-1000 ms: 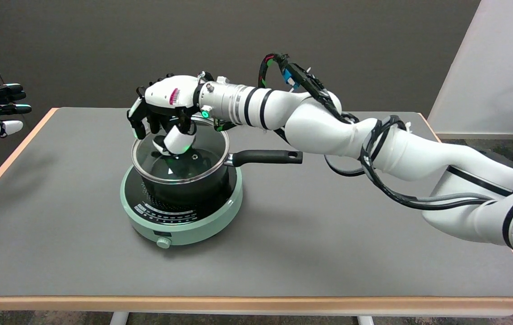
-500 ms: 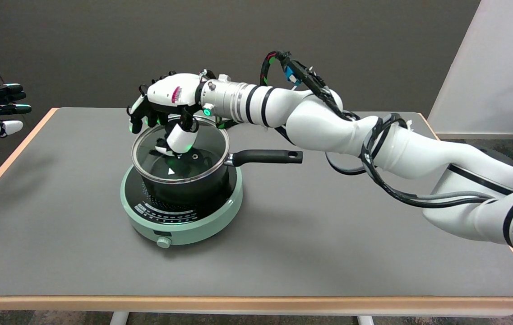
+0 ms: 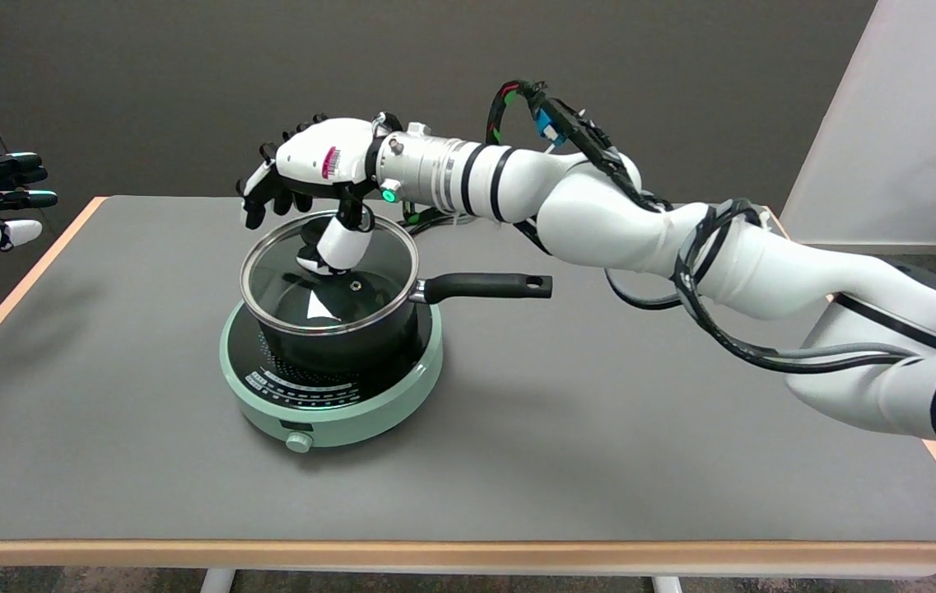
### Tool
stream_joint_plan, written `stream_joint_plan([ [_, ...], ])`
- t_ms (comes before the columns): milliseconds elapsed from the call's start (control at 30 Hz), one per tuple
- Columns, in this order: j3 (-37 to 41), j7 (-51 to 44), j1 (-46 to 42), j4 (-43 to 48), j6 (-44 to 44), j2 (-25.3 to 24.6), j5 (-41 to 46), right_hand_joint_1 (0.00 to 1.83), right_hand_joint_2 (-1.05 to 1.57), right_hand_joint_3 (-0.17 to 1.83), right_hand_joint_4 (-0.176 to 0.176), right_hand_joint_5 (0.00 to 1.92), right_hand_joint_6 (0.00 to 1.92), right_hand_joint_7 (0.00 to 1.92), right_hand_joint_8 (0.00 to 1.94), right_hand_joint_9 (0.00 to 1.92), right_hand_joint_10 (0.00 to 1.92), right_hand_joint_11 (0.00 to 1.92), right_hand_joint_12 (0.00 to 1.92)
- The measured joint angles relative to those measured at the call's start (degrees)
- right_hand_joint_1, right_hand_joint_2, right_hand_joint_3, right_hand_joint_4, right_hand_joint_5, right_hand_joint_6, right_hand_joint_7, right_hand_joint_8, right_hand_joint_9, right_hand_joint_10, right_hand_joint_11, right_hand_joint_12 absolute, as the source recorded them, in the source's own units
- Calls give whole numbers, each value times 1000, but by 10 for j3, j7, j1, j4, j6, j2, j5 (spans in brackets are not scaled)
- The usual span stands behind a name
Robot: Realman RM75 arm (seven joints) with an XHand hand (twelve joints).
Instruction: Pick up the pot lid.
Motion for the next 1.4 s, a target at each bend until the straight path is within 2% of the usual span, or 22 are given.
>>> stream_joint_plan([
  [600, 0, -17, -6, 28, -9, 25, 3, 917, 558, 1003, 176, 517, 253, 702, 241, 737, 584, 516, 975],
  [1033, 1, -27, -8, 12, -9, 30, 1, 927, 559, 999, 176, 529, 268, 701, 239, 738, 581, 516, 966],
  [1100, 1, -28, -8, 8, -9, 30, 1, 973, 563, 960, 176, 556, 265, 699, 250, 759, 538, 513, 979],
  [1400, 1, -32, -8, -5, -5, 31, 2, 945, 582, 991, 176, 578, 341, 725, 248, 753, 595, 522, 970],
])
